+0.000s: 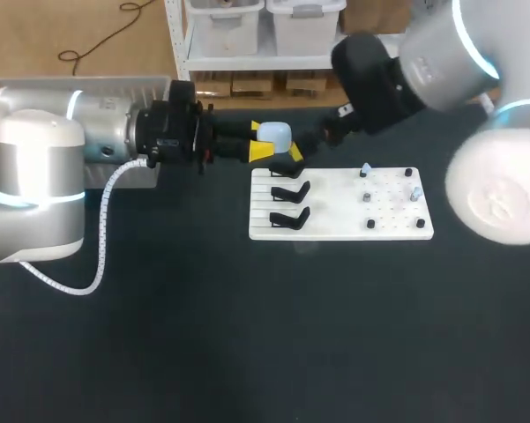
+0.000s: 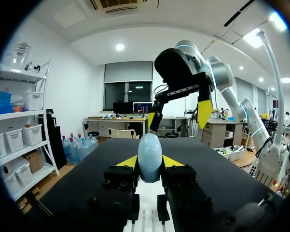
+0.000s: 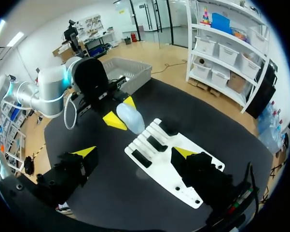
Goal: Pick up each earbud case from the left stands, insert the matching earbuds, close the lid, and place the case in the box.
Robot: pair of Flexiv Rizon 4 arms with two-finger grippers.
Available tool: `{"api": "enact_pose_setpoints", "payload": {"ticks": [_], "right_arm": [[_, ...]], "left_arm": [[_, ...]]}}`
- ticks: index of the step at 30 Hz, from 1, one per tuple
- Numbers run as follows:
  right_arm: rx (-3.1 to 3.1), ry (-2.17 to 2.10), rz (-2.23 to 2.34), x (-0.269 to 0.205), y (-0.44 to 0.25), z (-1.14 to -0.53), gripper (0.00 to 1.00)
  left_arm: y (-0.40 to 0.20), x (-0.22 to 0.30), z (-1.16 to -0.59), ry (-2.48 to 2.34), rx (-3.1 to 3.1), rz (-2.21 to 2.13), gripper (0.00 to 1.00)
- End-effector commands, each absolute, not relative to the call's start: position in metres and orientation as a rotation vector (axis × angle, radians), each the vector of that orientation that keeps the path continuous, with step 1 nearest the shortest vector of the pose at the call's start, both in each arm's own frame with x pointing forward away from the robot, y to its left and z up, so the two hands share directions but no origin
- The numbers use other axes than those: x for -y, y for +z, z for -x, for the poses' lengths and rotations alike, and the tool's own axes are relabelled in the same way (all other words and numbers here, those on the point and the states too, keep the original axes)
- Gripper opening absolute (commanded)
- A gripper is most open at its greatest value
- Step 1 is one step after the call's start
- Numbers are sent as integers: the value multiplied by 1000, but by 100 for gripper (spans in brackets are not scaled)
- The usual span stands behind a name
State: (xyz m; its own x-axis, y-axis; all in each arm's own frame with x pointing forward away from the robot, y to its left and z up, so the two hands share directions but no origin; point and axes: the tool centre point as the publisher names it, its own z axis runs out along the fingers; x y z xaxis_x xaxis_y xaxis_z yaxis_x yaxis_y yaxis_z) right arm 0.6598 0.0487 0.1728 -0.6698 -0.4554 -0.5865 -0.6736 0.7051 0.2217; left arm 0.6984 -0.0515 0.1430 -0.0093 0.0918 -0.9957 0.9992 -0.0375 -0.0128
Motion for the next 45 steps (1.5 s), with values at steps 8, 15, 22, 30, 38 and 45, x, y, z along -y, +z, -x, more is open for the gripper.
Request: {"api": "enact_pose_setpoints", "payload": {"ticks": [8, 15, 22, 30, 38, 45], "right_arm": [[-2487, 631, 858, -64, 163, -683, 100], [-2512, 628, 843, -65, 156, -689, 100], [-2532, 625, 832, -64, 151, -695, 100], [-2540, 622, 830, -65, 148, -699, 100], [-2551, 611, 821, -65, 146, -702, 100], [-2556, 603, 807, -64, 147, -706, 100]], "left_arm": [[143, 52, -697, -1196, -1267, -1297, 0], [143, 52, -697, -1196, -1267, -1297, 0], [143, 52, -697, -1196, -1267, -1297, 0], [143, 52, -697, -1196, -1267, -1297, 0], [143, 52, -697, -1196, -1267, -1297, 0], [143, 52, -697, -1196, -1267, -1297, 0]]}}
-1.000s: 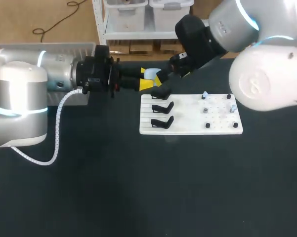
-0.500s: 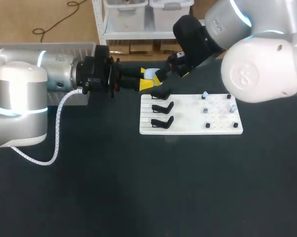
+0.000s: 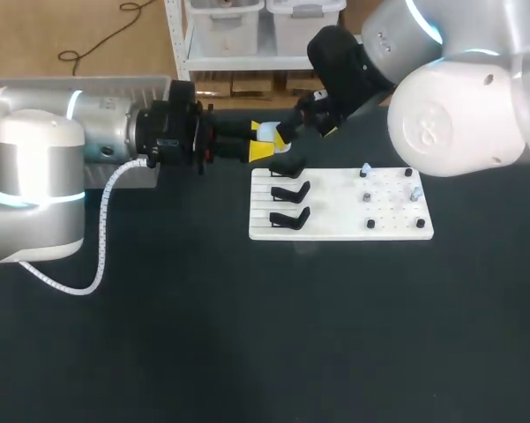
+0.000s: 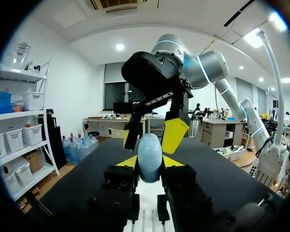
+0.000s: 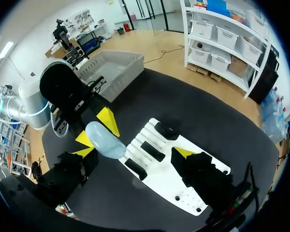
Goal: Pick up each earbud case from the left stands, insert the matching earbuds, close the lid, and place the case in the box.
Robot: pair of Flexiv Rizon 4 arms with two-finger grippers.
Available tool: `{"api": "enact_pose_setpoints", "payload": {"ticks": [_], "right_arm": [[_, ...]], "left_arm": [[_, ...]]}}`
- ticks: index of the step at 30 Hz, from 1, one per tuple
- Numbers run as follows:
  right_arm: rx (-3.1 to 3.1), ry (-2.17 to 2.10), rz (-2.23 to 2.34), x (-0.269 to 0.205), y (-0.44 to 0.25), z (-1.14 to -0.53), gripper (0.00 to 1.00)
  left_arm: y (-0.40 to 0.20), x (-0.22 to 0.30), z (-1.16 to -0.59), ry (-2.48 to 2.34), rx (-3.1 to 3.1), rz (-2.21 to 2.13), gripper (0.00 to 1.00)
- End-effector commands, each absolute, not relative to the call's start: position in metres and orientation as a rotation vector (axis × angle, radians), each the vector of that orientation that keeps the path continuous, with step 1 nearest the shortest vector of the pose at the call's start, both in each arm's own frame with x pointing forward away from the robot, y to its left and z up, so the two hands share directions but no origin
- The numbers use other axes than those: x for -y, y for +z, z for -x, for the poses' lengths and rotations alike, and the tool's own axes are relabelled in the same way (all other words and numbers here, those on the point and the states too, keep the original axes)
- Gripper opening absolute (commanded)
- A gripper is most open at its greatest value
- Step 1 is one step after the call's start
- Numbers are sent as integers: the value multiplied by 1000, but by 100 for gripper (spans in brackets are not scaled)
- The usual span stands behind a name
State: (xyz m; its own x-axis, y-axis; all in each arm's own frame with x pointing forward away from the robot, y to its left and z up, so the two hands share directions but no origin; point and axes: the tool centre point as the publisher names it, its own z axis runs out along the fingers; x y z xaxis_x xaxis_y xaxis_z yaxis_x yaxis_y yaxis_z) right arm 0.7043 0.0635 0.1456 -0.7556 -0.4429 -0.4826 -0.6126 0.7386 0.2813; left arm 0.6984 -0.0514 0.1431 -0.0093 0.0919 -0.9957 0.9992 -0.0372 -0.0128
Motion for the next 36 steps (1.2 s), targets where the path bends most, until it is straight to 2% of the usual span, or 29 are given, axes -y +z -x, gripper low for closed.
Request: {"api": "enact_pose_setpoints", "payload": {"ticks": [1, 16, 26, 36], "right_arm": [[-2556, 602, 805, -64, 148, -706, 100], [-2476, 591, 730, -51, 177, -709, 100], [-2455, 340, 752, -12, 201, -702, 100], [-2587, 4, 728, 51, 179, -696, 100]], "left_arm": [[143, 52, -697, -1196, -1267, -1297, 0], [143, 52, -697, -1196, -1267, -1297, 0], [148, 52, -696, -1178, -1185, -1344, 0], [149, 52, -698, -1167, -1151, -1356, 0]]}}
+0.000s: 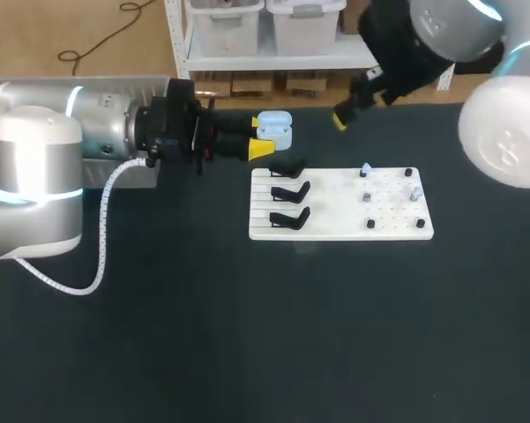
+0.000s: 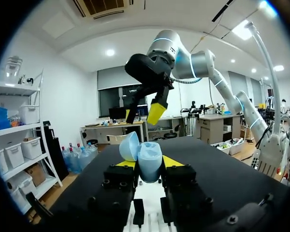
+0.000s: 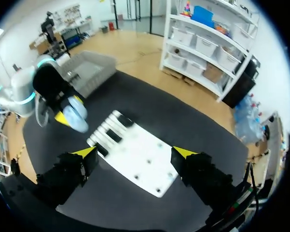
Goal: Pick up each earbud case from the left stands, insert the matching earbuds, close the lid, and place the case in the box.
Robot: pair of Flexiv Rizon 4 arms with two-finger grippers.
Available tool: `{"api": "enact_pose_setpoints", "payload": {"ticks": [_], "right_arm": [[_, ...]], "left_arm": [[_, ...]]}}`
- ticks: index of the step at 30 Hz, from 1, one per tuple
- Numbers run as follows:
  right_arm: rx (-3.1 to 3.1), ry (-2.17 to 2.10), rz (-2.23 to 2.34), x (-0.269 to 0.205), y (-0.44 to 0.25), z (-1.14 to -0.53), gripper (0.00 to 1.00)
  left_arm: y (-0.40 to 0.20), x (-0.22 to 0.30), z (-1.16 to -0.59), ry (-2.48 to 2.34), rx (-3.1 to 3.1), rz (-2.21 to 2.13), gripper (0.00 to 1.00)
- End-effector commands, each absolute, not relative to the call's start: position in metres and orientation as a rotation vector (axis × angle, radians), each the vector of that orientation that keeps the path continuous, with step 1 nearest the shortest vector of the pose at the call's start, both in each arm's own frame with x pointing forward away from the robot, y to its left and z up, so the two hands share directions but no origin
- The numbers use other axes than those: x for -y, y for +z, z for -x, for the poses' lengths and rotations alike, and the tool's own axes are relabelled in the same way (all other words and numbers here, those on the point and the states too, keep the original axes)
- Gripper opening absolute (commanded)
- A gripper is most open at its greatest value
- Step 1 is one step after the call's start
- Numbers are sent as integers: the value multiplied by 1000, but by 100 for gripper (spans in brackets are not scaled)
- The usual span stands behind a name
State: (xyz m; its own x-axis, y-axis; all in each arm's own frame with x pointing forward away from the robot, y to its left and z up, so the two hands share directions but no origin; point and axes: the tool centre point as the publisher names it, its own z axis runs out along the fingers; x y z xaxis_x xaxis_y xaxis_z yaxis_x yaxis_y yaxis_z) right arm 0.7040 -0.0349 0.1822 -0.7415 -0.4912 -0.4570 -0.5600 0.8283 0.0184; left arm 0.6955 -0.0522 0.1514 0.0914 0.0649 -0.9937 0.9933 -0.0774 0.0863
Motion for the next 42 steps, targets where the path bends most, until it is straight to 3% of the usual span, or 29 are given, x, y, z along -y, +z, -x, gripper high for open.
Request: {"api": "enact_pose_setpoints", "payload": {"ticks": [1, 10, 33, 40, 42], "right_arm": [[-2610, -24, 724, 57, 174, -694, 100], [-2806, -172, 712, 98, 120, -686, 100], [-3007, -212, 746, 131, 45, -688, 100], [-3026, -217, 741, 133, 34, -690, 84], [-3030, -222, 738, 133, 32, -690, 74]], "left_arm": [[149, 52, -698, -1167, -1151, -1356, 0], [149, 52, -698, -1167, -1151, -1356, 0], [149, 52, -698, -1167, -1151, -1356, 0], [149, 52, -698, -1167, -1151, -1356, 0], [149, 52, -698, -1167, -1151, -1356, 0]]}}
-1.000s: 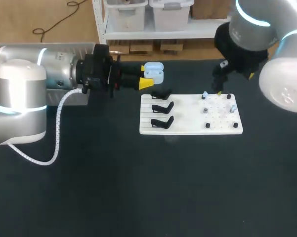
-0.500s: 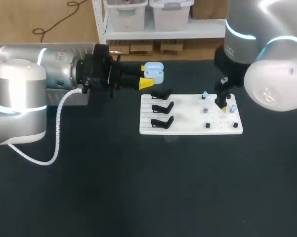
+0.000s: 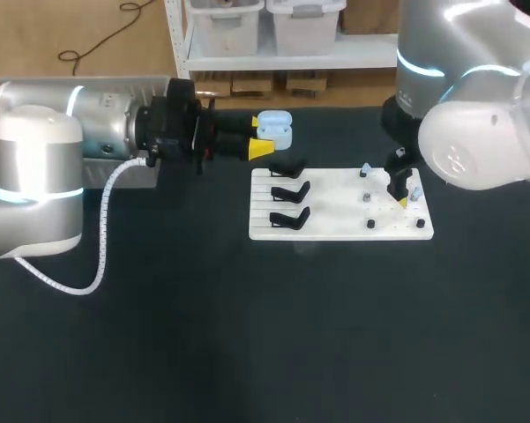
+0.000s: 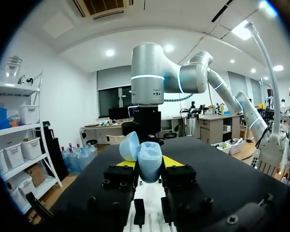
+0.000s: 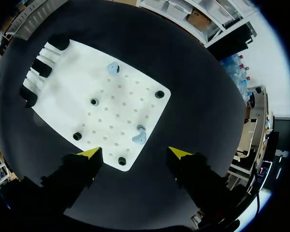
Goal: Pick up each earbud case from the left stands, insert the matching earbuds, close the lid, and place the case in the box.
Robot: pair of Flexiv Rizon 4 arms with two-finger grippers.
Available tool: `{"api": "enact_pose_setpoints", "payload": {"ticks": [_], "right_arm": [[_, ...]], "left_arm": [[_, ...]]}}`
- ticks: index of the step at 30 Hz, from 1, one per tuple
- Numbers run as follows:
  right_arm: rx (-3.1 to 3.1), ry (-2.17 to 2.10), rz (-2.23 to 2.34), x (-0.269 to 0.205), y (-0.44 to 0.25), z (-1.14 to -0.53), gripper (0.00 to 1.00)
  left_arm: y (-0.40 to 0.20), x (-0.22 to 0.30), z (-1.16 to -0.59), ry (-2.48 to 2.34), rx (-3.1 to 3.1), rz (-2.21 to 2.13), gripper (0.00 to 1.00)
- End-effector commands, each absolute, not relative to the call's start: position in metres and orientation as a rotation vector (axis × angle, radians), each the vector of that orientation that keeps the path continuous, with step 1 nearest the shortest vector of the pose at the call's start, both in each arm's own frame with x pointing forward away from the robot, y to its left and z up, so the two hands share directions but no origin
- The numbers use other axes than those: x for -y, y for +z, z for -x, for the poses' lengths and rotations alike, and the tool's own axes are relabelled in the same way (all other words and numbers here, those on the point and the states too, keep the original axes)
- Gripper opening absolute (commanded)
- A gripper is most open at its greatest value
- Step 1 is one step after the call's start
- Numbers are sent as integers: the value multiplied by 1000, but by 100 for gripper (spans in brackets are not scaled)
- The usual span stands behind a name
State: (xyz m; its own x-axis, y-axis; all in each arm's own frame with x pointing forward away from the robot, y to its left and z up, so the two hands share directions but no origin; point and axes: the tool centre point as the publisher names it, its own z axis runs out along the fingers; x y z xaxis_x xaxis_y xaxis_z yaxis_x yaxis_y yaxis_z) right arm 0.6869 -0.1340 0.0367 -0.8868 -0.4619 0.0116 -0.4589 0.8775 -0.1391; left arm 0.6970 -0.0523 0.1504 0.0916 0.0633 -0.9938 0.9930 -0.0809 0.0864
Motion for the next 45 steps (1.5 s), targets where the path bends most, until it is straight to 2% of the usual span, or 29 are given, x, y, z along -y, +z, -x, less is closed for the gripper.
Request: {"api": "enact_pose_setpoints", "payload": {"ticks": [1, 5, 7, 14, 25, 32, 45], "right_arm": [[-3031, -224, 737, 133, 31, -690, 72], [-3028, -242, 713, 134, 26, -692, 62], [-3018, -258, 693, 135, 23, -694, 53], [-2987, -290, 645, 136, 21, -697, 53], [-2950, -324, 589, 138, 18, -700, 43], [-2934, -331, 582, 137, 17, -702, 42], [-2917, -363, 580, 135, 14, -703, 29]], "left_arm": [[149, 52, -698, -1167, -1151, -1356, 0], [149, 52, -698, -1167, -1151, -1356, 0], [149, 52, -698, -1167, -1151, -1356, 0], [149, 52, -698, -1167, -1151, -1356, 0], [149, 52, -698, -1167, -1151, -1356, 0], [149, 52, -698, -1167, -1151, -1356, 0], [149, 52, -698, -1167, -1151, -1356, 0]]}}
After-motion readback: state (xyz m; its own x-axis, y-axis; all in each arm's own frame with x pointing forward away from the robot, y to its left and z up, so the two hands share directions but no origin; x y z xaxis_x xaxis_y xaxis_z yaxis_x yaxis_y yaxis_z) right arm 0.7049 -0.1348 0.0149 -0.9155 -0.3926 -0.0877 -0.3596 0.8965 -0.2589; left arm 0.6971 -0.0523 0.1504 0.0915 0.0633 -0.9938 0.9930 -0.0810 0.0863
